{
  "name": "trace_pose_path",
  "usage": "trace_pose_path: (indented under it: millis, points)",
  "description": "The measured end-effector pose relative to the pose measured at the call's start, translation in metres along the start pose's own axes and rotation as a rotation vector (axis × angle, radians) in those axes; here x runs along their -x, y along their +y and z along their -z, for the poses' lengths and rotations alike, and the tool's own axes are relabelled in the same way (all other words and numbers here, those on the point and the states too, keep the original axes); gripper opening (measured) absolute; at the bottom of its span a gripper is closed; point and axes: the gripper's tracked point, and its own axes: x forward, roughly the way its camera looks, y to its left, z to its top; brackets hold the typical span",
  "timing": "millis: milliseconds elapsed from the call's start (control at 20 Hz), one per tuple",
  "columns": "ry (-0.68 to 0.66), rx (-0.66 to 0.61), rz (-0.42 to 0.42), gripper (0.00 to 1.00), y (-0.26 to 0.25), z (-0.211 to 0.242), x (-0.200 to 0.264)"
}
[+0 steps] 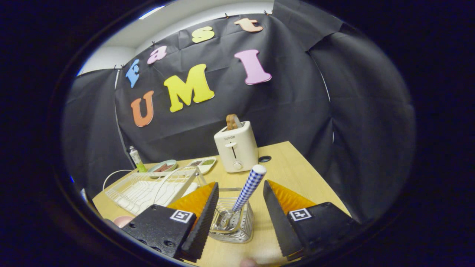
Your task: Take the plate from the dish rack, then take the spoon from the basket and place it into the plate.
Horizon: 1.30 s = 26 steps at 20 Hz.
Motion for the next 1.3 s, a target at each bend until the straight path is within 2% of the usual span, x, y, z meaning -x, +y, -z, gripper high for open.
trace_pose_path:
  millis: [200,250,300,450,550,700,900,1100,1300]
  points:
    - [-0.013,-0.02,0.015,0.5,-0.002,-0.008,0.004]
    - [-0.01,-0.035,0.017,0.35,-0.002,-0.009,0.004]
    - [-0.001,-0.055,0.005,0.28,0.004,-0.009,0.008]
    - [0.017,-0.092,0.001,0.18,0.013,-0.011,0.018]
    - [0.01,-0.084,0.03,0.13,0.016,-0.016,0.022]
    - [-0.03,-0.074,0.086,0.09,0.017,-0.035,0.03]
    - [-0.147,-0.113,0.173,0.09,0.019,-0.084,0.055]
    - [-0.181,-0.138,0.168,0.09,0.055,-0.106,0.093]
    - [-0.197,-0.112,0.138,0.09,0.11,-0.094,0.136]
